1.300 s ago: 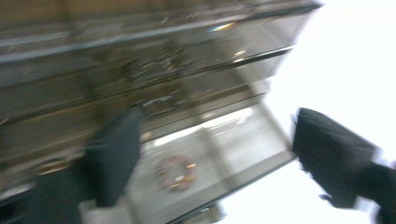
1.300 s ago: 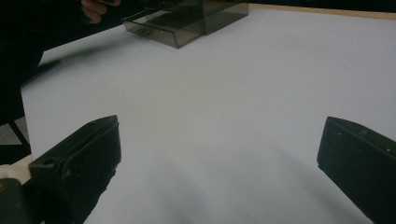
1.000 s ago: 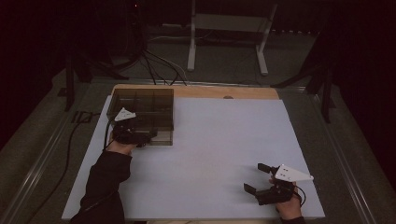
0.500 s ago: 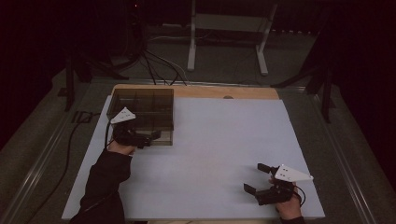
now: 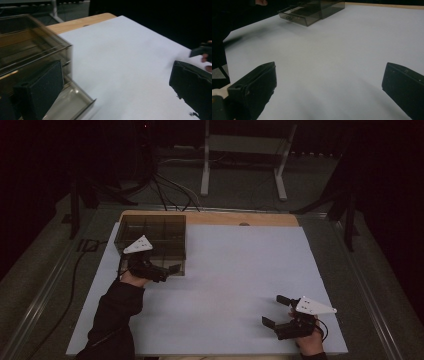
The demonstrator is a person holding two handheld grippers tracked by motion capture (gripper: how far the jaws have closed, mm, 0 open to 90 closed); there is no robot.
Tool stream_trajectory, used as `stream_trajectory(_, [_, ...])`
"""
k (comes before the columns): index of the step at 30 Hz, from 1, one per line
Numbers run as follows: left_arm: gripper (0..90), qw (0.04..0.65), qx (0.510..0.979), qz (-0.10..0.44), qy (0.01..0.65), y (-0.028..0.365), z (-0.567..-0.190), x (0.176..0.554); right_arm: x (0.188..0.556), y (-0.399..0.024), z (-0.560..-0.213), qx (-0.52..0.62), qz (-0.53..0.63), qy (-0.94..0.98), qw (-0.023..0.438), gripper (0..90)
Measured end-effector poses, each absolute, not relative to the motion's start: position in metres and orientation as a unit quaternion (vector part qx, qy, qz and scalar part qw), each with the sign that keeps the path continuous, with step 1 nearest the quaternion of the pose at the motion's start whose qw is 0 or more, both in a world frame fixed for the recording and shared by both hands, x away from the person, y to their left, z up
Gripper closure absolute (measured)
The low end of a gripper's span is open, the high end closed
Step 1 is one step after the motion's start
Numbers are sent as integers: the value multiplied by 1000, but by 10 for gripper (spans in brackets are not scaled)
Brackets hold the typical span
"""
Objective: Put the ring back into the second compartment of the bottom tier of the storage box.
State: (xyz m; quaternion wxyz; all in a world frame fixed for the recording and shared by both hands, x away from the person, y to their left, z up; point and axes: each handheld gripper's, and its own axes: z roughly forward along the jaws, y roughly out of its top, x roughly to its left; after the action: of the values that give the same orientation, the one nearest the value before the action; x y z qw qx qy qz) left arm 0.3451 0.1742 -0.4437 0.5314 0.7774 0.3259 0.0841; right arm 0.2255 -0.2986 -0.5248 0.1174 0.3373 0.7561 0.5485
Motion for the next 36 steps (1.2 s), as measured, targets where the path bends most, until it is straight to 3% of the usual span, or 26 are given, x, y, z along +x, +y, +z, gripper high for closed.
stream_trajectory(6, [6,529,791,62,302,160,-444,340,226,-297,-524,334,547,758,120,0])
stream_trajectory(20, [6,520,809,66,265,136,-466,321,227,-294,-523,332,547,760,118,0])
stream_trajectory(36, [6,506,818,65,268,146,-491,302,225,-292,-523,329,547,760,118,0])
